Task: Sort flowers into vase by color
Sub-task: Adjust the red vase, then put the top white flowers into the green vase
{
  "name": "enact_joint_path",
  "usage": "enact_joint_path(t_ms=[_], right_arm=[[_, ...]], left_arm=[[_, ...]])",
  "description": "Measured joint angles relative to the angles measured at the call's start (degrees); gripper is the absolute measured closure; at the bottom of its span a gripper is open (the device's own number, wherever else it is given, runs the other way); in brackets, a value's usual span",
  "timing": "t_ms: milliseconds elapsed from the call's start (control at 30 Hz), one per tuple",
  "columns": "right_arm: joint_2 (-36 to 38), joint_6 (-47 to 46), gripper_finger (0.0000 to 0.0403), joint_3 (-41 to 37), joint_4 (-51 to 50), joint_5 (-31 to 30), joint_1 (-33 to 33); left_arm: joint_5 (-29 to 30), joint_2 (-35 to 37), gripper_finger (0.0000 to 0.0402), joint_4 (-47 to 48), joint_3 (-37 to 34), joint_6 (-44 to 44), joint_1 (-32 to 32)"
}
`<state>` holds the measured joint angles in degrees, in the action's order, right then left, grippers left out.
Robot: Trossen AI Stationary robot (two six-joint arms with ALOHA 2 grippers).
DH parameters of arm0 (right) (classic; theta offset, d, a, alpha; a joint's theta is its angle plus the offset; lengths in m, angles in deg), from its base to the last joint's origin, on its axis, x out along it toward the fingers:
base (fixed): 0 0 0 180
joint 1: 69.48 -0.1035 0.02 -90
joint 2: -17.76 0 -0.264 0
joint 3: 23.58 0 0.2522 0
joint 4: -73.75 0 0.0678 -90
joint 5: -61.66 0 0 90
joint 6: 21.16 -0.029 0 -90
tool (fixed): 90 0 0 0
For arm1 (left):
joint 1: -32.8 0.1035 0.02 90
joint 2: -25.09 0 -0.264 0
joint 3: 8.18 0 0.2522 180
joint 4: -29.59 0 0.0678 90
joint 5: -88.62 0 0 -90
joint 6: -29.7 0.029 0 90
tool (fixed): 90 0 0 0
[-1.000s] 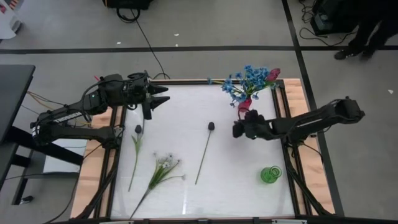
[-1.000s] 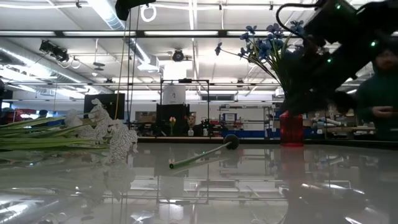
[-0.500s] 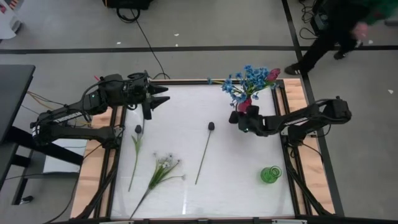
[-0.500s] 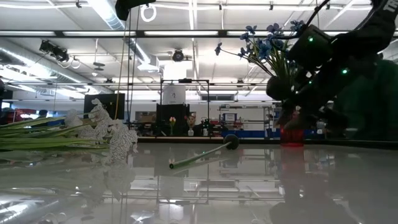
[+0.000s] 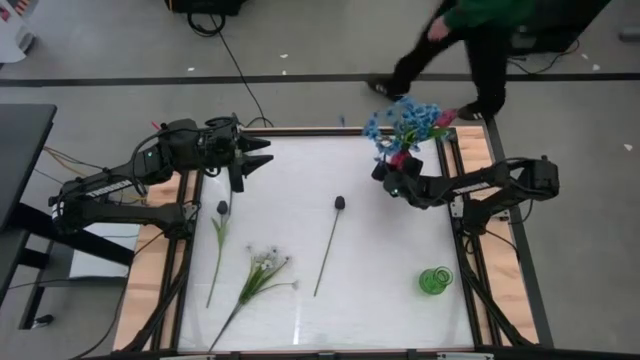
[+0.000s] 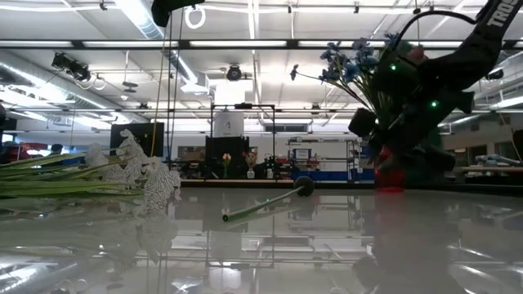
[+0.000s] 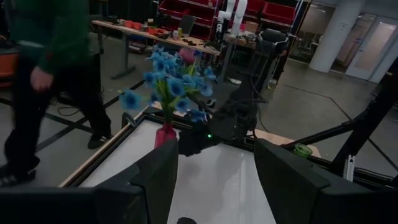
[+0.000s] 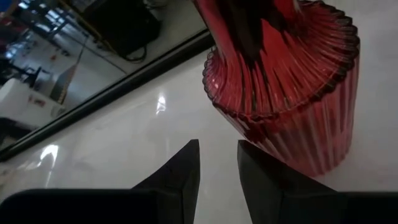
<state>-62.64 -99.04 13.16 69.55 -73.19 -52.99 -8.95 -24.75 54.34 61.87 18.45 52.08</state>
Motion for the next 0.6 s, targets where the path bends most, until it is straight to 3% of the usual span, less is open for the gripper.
enact_joint_path(t_ms=[367, 467, 600], right_arm=[[0.0, 3.0, 0.0287, 0.0, -0.4, 1.8, 5.6], [0.0, 4.2, 0.0287, 0.0, -0.3, 4.8, 6.9], [0.3, 9.1, 0.0283, 0.0, 1.9, 14.1, 7.4]], left_arm=[[0.0, 0.0, 0.0184, 0.0, 0.0, 0.0, 0.0], [0.0, 0.0, 0.0184, 0.0, 0.0, 0.0, 0.0], [0.0, 0.0, 0.0184, 0.0, 0.0, 0.0, 0.0]])
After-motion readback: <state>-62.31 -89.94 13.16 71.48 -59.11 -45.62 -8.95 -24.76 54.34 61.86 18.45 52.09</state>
